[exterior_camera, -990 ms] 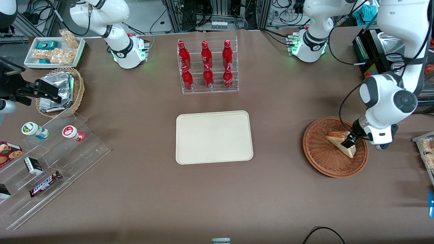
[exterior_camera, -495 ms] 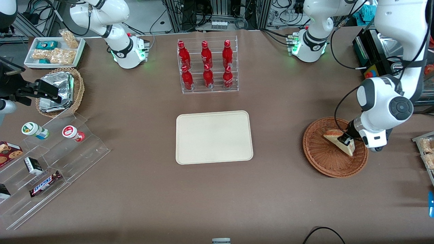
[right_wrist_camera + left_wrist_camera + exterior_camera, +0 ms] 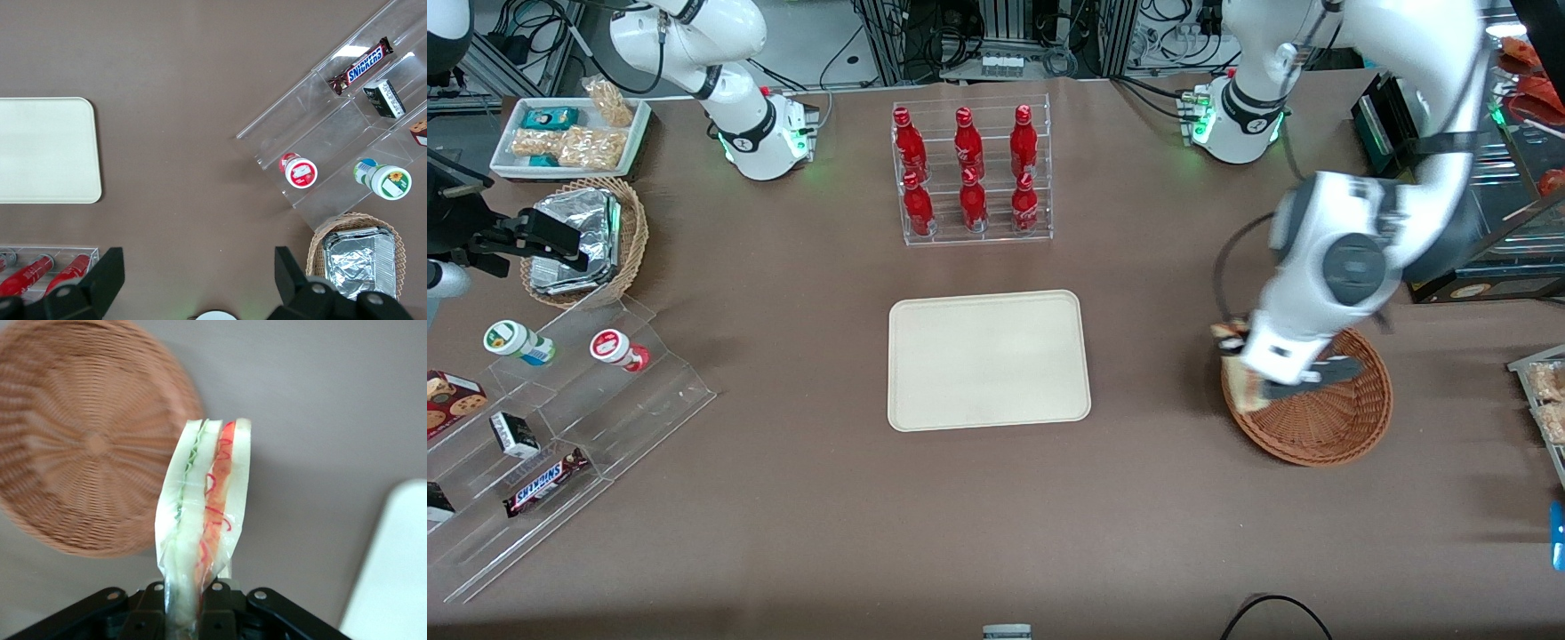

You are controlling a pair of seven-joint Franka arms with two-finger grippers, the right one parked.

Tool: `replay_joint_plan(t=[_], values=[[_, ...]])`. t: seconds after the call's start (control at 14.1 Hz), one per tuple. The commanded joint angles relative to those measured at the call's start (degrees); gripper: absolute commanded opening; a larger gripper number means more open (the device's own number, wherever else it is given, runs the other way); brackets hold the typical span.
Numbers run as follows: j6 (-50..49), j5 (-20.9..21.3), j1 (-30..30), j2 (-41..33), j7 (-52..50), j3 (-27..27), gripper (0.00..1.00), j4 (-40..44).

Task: Place sandwich from basket to tray
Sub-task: 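Carry the sandwich with the left gripper over the cream tray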

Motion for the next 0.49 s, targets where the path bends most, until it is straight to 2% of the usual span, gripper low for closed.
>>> replay_joint_plan(t=[0.0,0.14,0.42], values=[[-0.35,-3.71,-8.15,7.05,-3.88,0.62,0.0,8.32],[-0.17,-6.53,-13.52,12.85,-9.14,0.62,0.0,14.48],[3.34,-6.19,-22.76,22.97,-20.66,0.62,0.0,24.51]])
